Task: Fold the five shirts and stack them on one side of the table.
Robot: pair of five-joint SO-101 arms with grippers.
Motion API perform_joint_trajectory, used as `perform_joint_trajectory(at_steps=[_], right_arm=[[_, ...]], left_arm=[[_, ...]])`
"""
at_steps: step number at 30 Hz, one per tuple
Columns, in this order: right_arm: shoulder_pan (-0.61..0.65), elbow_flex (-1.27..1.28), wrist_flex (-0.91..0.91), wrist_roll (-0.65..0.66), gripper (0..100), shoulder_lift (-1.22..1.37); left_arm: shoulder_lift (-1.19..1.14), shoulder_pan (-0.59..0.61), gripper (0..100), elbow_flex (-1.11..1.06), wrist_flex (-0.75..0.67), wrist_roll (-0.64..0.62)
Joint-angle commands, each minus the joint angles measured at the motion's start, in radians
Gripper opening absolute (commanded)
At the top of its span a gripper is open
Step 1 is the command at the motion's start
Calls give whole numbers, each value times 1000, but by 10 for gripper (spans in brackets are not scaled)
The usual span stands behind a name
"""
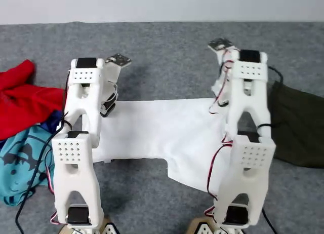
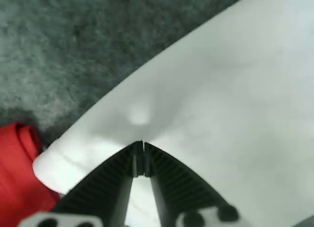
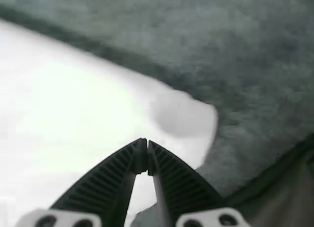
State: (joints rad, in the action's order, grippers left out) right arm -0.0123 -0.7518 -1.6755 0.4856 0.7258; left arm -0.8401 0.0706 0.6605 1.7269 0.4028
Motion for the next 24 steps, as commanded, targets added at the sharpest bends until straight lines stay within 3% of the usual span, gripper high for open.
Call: perform_joint_trajectory(at_steps=[1, 7, 14, 24], right_arm=[[27, -132, -114, 3, 9, -19], [-27, -181, -120, -71, 9, -137], [-128, -181, -122, -110, 9, -395], [-461, -133, -122, -103, 11, -630]], left_arm=[[138, -9, 6, 33, 28, 8], [311, -97, 6, 27, 28, 8], [450, -361, 9, -145, 28, 14], [473, -733, 138, -237, 28, 14]])
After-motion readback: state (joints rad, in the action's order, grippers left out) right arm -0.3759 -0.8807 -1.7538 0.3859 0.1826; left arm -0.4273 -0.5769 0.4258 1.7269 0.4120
